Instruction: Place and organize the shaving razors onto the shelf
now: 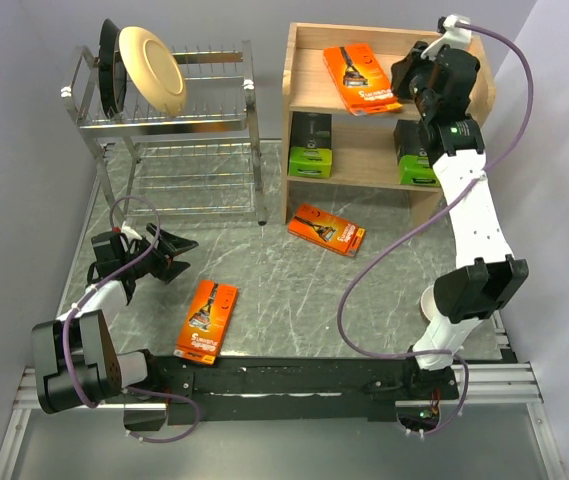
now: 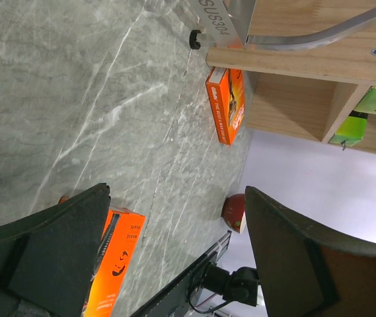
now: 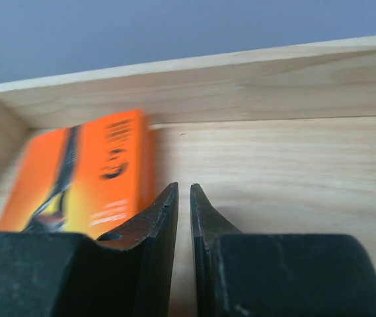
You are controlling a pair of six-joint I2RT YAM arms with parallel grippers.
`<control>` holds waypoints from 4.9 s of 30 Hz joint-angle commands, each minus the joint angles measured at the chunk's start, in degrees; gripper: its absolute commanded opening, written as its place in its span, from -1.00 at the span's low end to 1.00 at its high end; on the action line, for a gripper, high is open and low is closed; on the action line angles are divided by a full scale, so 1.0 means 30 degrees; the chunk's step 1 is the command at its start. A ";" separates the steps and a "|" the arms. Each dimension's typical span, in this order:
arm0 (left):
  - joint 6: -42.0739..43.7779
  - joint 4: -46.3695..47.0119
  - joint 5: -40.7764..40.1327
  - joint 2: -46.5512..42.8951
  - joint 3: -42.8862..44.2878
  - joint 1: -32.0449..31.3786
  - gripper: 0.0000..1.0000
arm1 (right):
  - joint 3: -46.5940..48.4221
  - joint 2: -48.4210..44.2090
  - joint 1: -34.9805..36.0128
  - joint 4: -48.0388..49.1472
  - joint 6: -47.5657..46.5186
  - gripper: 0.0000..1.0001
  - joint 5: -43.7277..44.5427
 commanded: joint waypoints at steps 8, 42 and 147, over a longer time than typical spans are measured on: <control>0.0173 0.0723 0.0078 -0.0691 -0.0215 0.0088 0.76 | -0.0387 0.0504 0.2263 -0.1259 0.0947 -0.70 -0.0952; 0.4245 -0.6920 -0.2993 -0.0313 0.2596 0.0937 0.83 | 0.1202 -0.0183 0.4754 -0.0471 -0.0158 -0.15 0.7559; -0.4744 0.5280 0.1976 0.3961 -0.1242 -0.4188 0.57 | -1.9720 0.3732 0.9001 1.5147 1.8790 -1.00 -1.9225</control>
